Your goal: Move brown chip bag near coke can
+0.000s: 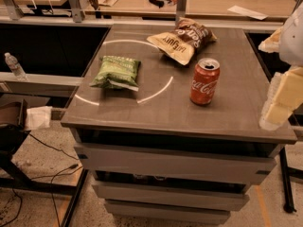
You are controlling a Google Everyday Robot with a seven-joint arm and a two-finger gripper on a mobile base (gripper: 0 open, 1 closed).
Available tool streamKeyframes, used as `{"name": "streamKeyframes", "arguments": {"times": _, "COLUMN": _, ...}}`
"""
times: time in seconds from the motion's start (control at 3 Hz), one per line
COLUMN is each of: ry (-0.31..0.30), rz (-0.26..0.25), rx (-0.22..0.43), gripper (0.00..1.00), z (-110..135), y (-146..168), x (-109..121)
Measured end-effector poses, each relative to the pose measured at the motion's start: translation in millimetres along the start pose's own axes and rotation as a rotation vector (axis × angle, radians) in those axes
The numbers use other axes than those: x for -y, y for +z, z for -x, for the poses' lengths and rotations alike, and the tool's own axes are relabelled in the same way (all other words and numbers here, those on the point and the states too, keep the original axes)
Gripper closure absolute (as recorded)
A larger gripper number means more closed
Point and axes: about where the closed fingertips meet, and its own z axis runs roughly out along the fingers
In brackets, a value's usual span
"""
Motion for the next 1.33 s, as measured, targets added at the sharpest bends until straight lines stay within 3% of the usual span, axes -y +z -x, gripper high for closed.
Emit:
{"name": "streamKeyframes", "arguments": {"times": 0.67, "ry": -0.013, "rz": -0.009, "rx": 0.019, "gripper": 0.00, "z": 5.0, "y": 3.3, "x": 3.6}}
{"name": "streamKeyframes", "arguments": {"times": 1.0, "ry": -0.003, "rz": -0.021, "rx": 0.043, "gripper": 0.00, "z": 7.0, "y": 12.5, "x": 15.6}}
{"name": "streamKeyframes", "arguments": {"times": 1.33, "ry": 0.027, "rz": -0.031, "rx": 0.026, "gripper": 0.00, "z": -0.6, "y": 27.9, "x": 43.9}}
